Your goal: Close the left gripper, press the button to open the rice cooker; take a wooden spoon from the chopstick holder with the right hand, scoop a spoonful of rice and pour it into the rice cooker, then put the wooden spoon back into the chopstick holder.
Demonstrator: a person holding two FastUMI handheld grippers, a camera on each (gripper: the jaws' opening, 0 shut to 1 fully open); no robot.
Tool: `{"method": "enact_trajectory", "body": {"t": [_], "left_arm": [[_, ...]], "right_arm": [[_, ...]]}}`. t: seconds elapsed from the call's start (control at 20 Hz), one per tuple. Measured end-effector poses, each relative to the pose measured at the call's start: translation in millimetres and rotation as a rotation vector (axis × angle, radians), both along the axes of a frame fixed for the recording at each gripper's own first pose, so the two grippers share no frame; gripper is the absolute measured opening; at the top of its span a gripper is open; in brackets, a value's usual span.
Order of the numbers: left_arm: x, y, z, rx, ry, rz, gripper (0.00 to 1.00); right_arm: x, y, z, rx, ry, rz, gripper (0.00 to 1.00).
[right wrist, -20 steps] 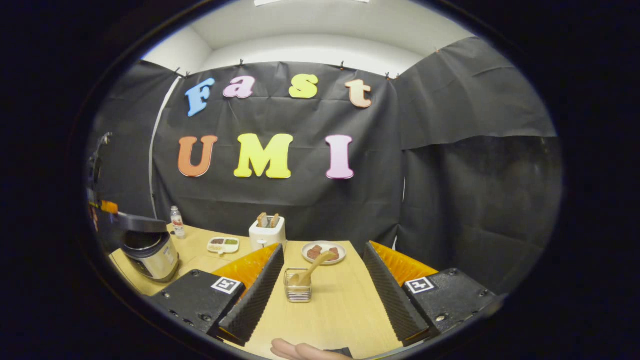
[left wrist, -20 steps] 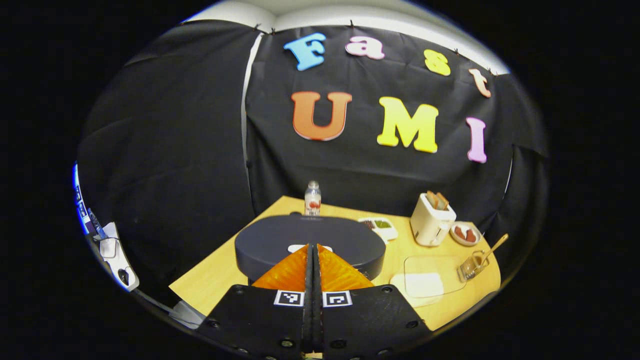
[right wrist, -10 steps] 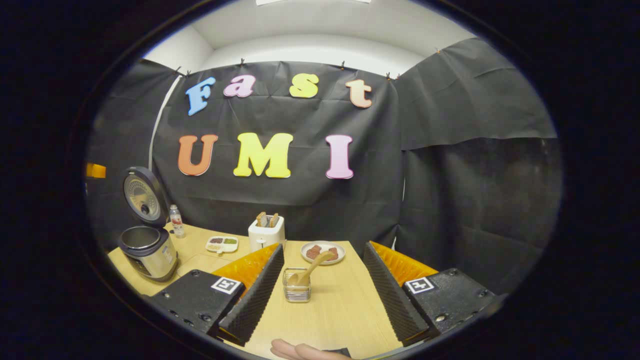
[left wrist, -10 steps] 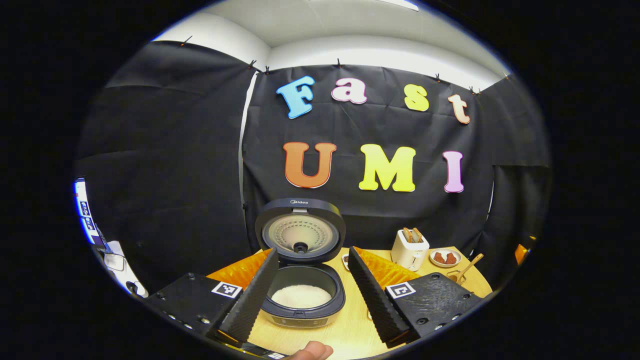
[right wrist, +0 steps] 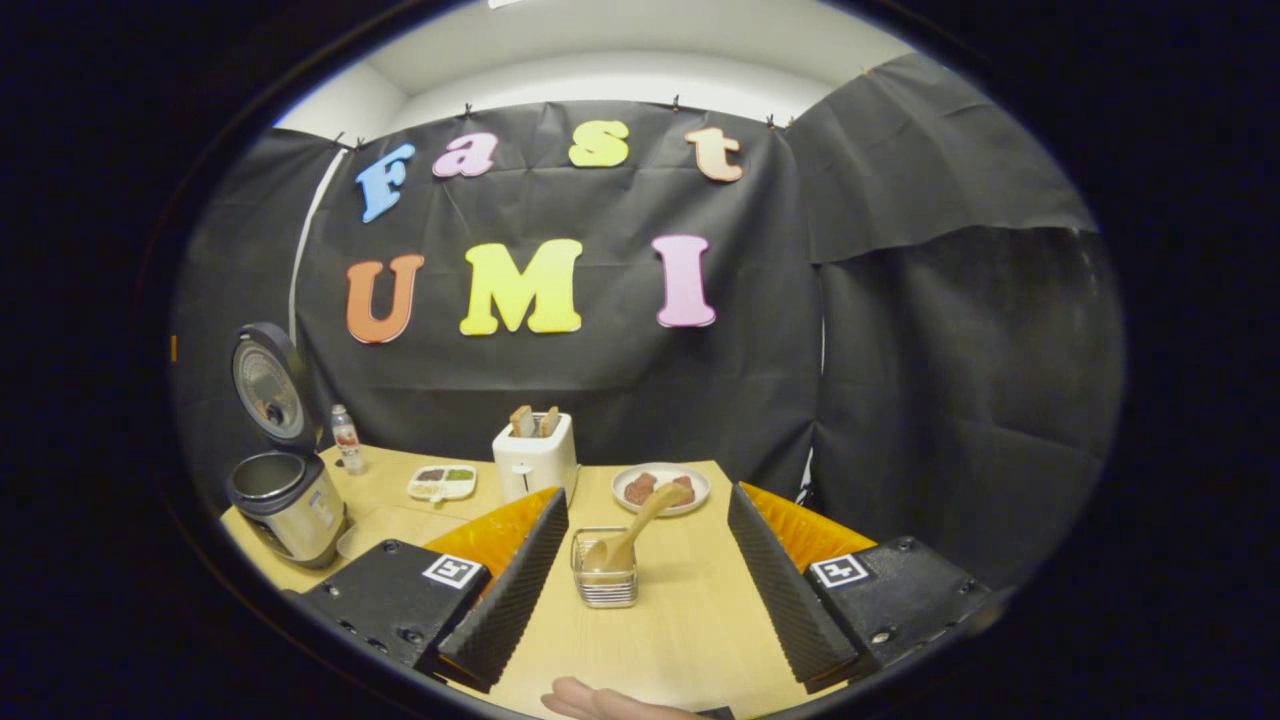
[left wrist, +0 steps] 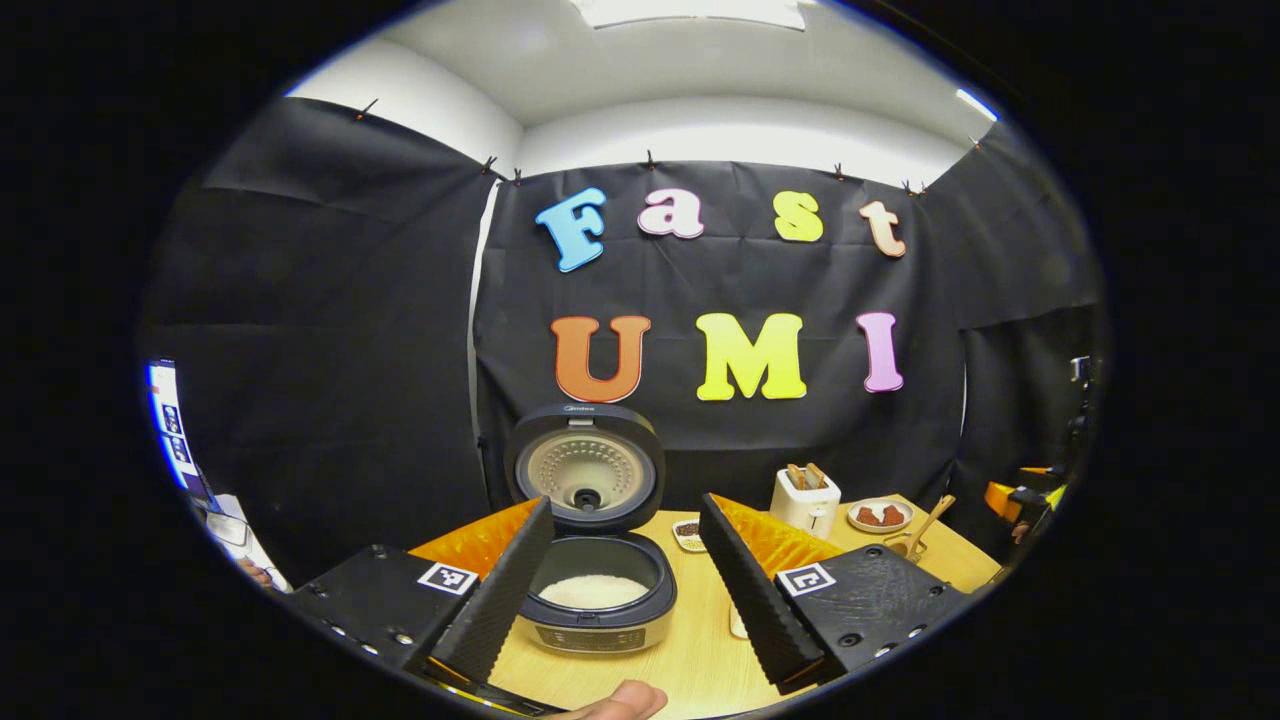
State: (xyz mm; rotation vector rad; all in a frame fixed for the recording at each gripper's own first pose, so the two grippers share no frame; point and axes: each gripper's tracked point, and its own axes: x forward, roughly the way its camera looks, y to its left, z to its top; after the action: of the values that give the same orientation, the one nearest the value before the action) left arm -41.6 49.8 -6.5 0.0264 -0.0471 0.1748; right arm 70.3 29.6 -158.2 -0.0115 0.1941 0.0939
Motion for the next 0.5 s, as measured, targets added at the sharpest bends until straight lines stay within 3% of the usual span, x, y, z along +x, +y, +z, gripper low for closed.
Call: {"method": "enact_trajectory", "body": {"t": [0.15, 0.5], "left_arm": [[-4.5, -11.0, -4.7, 0.008, -0.033, -0.02, 0.97], [-13.0, -23.5, -23.2, 0.002, -0.064, -0.024, 0.93]], "right_arm": [[27.3, 6.0, -34.5, -0.002, 0.053, -0.001, 1.0], [104.9, 18.8, -97.5, 0.067, 0.142, -0.007, 1.0]]}}
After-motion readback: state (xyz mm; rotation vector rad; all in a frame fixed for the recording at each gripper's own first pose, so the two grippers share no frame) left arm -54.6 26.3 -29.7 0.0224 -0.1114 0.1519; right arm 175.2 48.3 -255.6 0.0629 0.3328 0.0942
